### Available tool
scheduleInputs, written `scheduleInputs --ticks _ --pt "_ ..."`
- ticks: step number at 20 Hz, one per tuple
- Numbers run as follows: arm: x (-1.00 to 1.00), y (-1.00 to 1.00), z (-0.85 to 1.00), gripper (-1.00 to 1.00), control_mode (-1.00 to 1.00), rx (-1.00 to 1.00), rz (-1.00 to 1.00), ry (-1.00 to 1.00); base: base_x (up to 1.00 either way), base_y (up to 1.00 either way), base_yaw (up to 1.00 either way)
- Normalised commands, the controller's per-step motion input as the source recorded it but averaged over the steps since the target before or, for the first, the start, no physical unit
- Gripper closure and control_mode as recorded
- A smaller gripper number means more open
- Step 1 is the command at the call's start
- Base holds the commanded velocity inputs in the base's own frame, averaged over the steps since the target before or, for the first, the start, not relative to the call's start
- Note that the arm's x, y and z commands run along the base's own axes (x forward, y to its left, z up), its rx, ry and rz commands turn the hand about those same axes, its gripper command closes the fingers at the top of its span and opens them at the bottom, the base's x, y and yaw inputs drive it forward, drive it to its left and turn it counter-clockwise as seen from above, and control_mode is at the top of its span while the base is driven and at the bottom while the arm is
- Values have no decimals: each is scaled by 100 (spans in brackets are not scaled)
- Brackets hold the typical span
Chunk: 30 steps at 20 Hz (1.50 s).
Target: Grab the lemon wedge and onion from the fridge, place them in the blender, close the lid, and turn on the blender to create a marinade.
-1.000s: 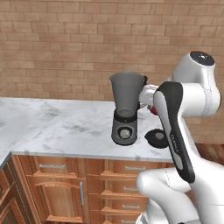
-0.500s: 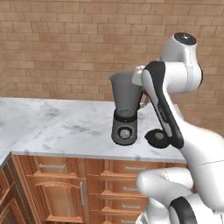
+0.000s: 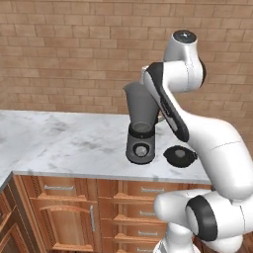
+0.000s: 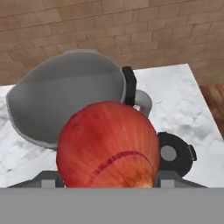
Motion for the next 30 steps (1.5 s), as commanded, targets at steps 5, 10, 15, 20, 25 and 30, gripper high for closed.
scheduleInputs --ticks 5,10,15,20,25,30 --pt "68 4 -3 100 -100 -7 4 0 0 0 0" --pt "65 9 -11 100 -100 0 12 5 0 0 0" --pt "55 5 -27 100 -100 0 11 3 0 0 0" --pt "42 0 -39 100 -100 0 7 0 0 0 0" --pt "43 2 -20 100 -100 0 2 0 0 0 0" --pt "42 17 -7 -100 -100 0 0 0 0 0 0"
